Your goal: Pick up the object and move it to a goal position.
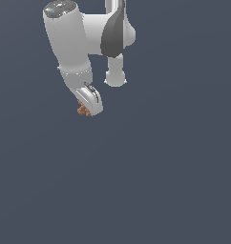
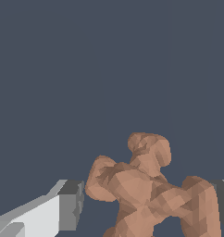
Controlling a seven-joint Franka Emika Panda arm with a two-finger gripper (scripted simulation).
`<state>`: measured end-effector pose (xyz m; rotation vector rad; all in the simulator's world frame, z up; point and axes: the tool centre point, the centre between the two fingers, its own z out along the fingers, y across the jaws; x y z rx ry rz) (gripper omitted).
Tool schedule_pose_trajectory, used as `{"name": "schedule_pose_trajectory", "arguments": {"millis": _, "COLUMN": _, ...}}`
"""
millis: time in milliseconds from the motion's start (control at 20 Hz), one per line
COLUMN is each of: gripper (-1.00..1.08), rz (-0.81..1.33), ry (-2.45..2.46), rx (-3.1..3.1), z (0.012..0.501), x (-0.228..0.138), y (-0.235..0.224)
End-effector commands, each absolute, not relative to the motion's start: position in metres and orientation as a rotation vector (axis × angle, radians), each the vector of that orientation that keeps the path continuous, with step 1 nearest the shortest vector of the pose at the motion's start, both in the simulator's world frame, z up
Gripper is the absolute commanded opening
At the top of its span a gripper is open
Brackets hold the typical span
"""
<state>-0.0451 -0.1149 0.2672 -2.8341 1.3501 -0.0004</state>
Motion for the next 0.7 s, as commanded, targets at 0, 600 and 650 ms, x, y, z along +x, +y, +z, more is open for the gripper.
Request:
{"name": "schedule_pose_trajectory", "arguments": {"millis": 0, "gripper": -1.0, "rz": 0.001, "ry": 1.349, "rx": -2.836, "z": 0.289, "x": -0.049, "y": -0.131}}
{"name": "schedule_pose_trajectory", "arguments": {"millis": 600, "gripper": -1.0, "rz": 0.0, "ry": 1.348, "rx": -2.838, "z": 0.345, "x": -0.052, "y": -0.174}}
{"name": "schedule_pose_trajectory", "arguments": {"millis": 650, "gripper": -1.0, "rz": 0.0, "ry": 1.348, "rx": -2.838, "z": 0.347, "x": -0.052, "y": -0.175}}
